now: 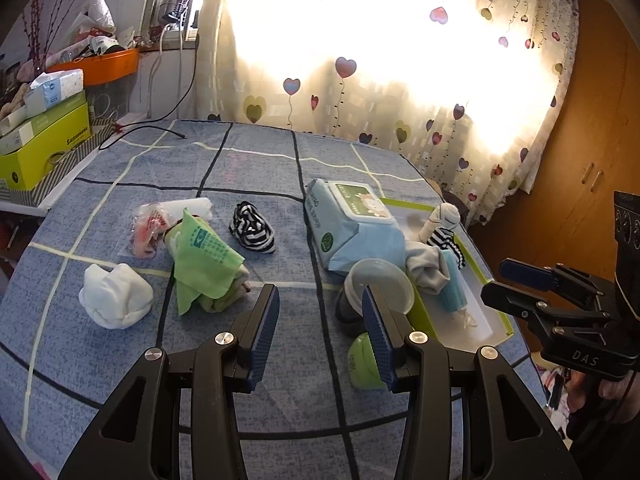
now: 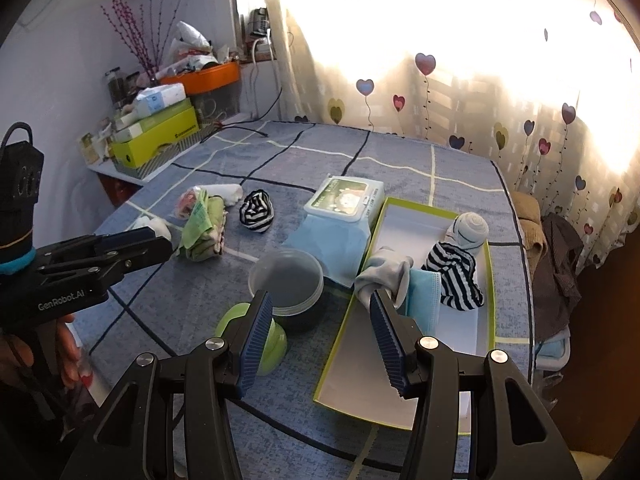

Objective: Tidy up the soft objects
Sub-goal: 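Withdraw both open tools from the tray toward the table, then grasp the green printed cloth with the right tool while the left tool grasps the white knit sock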

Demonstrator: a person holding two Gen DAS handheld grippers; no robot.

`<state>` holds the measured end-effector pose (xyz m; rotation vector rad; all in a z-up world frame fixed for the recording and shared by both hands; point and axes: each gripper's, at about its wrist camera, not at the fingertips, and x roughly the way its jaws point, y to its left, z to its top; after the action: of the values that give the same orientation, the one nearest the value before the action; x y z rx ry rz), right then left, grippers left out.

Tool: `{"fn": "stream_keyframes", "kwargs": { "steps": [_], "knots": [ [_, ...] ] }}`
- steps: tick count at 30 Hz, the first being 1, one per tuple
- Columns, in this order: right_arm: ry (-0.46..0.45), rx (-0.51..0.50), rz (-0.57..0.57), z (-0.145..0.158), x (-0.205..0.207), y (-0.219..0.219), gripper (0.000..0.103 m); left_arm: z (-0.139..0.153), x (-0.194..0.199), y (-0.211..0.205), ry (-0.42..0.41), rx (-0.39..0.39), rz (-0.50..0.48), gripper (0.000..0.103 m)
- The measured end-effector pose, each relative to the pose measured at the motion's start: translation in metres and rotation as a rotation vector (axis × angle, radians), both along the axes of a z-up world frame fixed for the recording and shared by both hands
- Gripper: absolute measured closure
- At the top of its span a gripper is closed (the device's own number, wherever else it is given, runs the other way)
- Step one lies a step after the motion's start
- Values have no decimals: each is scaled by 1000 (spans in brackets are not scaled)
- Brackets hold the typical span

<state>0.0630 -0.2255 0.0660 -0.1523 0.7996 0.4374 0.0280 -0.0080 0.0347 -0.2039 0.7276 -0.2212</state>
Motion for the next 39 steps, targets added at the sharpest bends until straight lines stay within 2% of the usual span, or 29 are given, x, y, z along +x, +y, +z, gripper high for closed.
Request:
{"fn": "stream_keyframes", "kwargs": {
  "steps": [6,27,39],
  "knots": [
    [9,7,24,0,5,10,53,-8,2,18,15,-16,25,59],
    [32,-12,178,-3,35,78,52,-35,11,96,58,-26,218,59],
    [62,-21,288,-12,62,145,52,-60,16,154,108,-31,340,59]
  ]
}}
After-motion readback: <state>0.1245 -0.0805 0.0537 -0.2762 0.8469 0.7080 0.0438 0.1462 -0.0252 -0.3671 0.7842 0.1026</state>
